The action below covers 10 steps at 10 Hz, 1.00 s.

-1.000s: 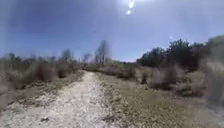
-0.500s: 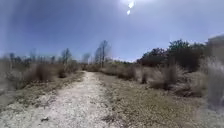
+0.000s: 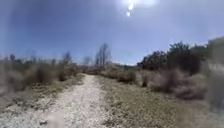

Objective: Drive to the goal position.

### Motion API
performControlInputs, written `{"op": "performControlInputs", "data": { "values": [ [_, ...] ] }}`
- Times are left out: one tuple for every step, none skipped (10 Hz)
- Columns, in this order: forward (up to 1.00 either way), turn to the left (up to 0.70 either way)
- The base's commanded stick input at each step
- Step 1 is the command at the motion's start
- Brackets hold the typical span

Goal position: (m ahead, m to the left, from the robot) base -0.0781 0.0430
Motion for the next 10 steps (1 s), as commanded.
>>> {"op": "performControlInputs", "data": {
  "values": [
    [0.36, 0.00],
    [0.30, 0.00],
    [0.24, 0.00],
    [0.17, 0.00],
    [0.11, 0.00],
    [0.05, 0.00],
    [0.00, 0.00],
    [0.00, 0.00],
    [0.00, 0.00],
    [0.00, 0.00]
  ]
}}
